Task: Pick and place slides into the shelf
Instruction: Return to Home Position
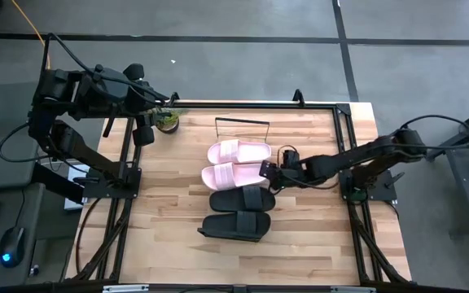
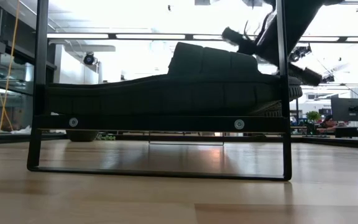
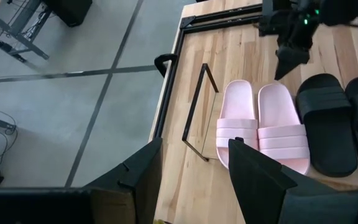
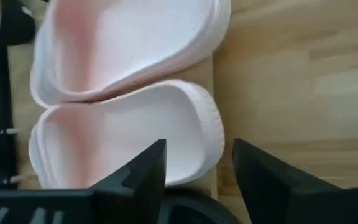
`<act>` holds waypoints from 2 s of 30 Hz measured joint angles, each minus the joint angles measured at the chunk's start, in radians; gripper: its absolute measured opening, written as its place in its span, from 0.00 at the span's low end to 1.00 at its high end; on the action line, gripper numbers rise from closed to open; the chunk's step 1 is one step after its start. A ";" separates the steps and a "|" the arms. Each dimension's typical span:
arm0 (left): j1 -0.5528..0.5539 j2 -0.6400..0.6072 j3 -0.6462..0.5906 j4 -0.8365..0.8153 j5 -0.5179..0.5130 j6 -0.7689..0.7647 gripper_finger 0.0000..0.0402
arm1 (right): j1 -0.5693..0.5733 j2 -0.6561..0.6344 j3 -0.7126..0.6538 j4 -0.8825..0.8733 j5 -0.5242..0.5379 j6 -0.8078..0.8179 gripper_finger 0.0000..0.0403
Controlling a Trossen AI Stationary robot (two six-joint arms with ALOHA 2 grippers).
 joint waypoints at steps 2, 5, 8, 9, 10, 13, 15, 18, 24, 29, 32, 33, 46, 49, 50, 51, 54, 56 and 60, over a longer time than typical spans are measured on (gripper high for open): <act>0.000 -0.001 0.000 0.000 0.000 0.000 0.42 | 0.000 -0.040 0.000 -0.018 0.012 -0.048 0.44; 0.000 -0.006 -0.001 0.000 0.000 0.000 0.42 | -0.006 -0.104 0.000 -0.044 0.043 -0.136 0.44; 0.000 -0.009 -0.001 0.000 0.000 0.000 0.42 | -0.019 -0.174 0.000 -0.045 0.072 -0.228 0.44; 0.000 -0.011 -0.001 0.000 0.000 0.000 0.42 | -0.025 -0.198 0.000 -0.043 0.081 -0.257 0.44; 0.000 -0.012 -0.001 0.000 0.000 0.000 0.42 | -0.031 -0.222 0.000 -0.040 0.087 -0.282 0.44; 0.000 -0.026 -0.001 0.000 0.001 -0.009 0.42 | -0.049 -0.298 0.000 -0.040 0.093 -0.337 0.44; 0.000 -0.037 -0.001 0.005 0.000 -0.035 0.42 | -0.059 -0.349 0.000 -0.040 0.093 -0.362 0.44; 0.000 -0.051 -0.001 0.014 0.000 -0.097 0.42 | -0.071 -0.417 0.001 -0.039 0.085 -0.377 0.44; 0.000 -0.058 0.000 0.002 0.015 -0.248 0.42 | -0.072 -0.510 0.001 -0.056 0.076 -0.378 0.44; 0.000 -0.056 0.000 0.001 0.054 -0.292 0.42 | -0.072 -0.537 0.002 -0.102 0.063 -0.349 0.44; 0.000 -0.048 0.000 0.000 0.113 -0.293 0.42 | -0.086 -0.542 0.002 -0.098 0.061 -0.321 0.44; 0.000 -0.043 0.000 0.000 0.128 -0.287 0.42 | -0.086 -0.543 0.002 -0.093 0.059 -0.334 0.44; -0.001 -0.027 0.000 0.147 0.230 -0.205 0.42 | -0.090 -0.591 0.002 0.366 -0.008 -1.026 0.44; 0.000 -0.026 0.000 0.159 0.230 -0.206 0.42 | -0.104 -0.625 0.002 0.399 0.007 -1.092 0.44; 0.000 -0.026 0.000 0.163 0.230 -0.206 0.42 | -0.109 -0.639 0.002 0.400 0.009 -1.104 0.44; 0.000 -0.027 0.000 0.167 0.233 -0.204 0.42 | -0.114 -0.652 0.002 0.407 0.014 -1.115 0.44; 0.000 -0.027 0.000 0.184 0.241 -0.183 0.42 | -0.129 -0.691 0.002 0.411 0.013 -1.157 0.44; 0.000 -0.027 0.000 0.207 0.247 -0.175 0.42 | -0.135 -0.715 0.002 0.418 0.013 -1.193 0.44; 0.000 -0.026 0.000 0.256 0.286 -0.172 0.42 | -0.138 -0.754 0.002 0.494 0.012 -1.298 0.44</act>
